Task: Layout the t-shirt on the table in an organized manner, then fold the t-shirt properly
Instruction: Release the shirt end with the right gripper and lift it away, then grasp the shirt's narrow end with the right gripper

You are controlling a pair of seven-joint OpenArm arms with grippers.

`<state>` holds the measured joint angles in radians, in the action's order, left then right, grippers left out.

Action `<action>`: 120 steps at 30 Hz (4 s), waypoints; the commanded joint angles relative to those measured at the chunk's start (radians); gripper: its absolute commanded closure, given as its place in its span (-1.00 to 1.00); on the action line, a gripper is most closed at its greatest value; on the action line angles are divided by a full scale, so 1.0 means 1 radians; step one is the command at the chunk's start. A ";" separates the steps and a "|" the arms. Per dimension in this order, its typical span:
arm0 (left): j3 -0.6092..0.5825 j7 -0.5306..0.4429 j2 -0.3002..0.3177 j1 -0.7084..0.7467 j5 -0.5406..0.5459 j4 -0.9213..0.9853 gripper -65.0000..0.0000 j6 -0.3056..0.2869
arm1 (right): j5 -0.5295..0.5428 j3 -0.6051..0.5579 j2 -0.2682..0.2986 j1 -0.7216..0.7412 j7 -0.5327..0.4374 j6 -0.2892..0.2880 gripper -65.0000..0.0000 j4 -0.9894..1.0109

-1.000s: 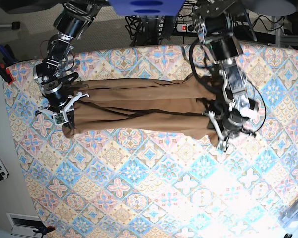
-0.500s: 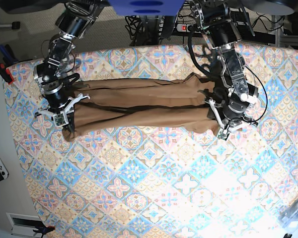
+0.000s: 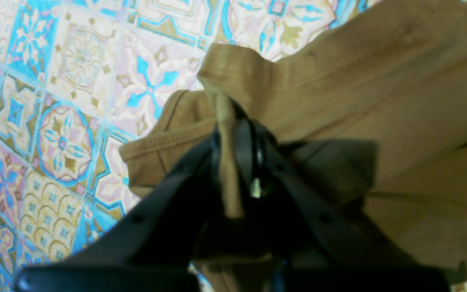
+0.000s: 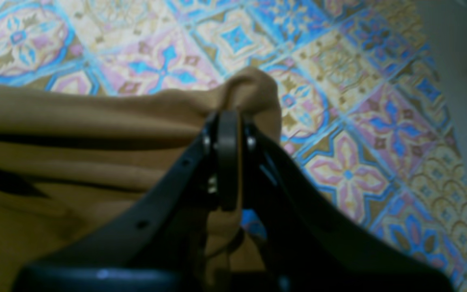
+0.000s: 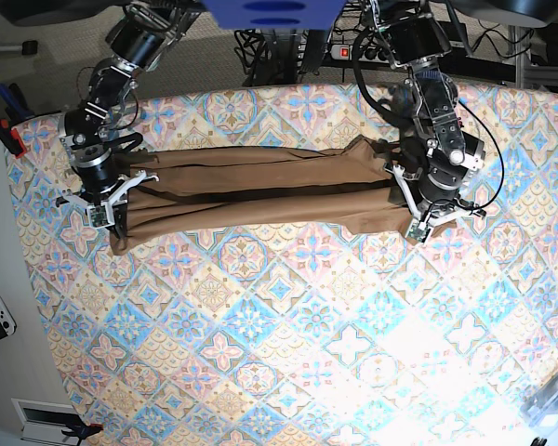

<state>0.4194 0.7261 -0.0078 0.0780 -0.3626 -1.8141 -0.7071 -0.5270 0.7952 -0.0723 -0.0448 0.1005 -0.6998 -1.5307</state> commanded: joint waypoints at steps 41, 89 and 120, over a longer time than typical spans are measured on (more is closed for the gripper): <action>0.057 -0.012 -0.106 0.059 0.007 -0.149 -0.27 0.009 | 0.017 0.065 -0.002 0.018 -0.029 0.010 -0.11 -0.011; 0.097 -0.013 -0.114 0.081 0.198 -0.184 -0.27 0.009 | 1.260 0.220 0.036 -0.117 0.664 0.006 -0.11 0.106; 0.097 -0.013 -0.114 0.087 0.196 -0.183 -0.27 0.009 | 1.326 0.008 0.153 -0.089 0.795 0.006 -0.11 0.307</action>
<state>0.5186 0.7341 -0.1238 0.1726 -0.1791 -1.9778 -0.7029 0.8005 0.8032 0.0731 -0.1333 0.8783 -0.7013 -1.2167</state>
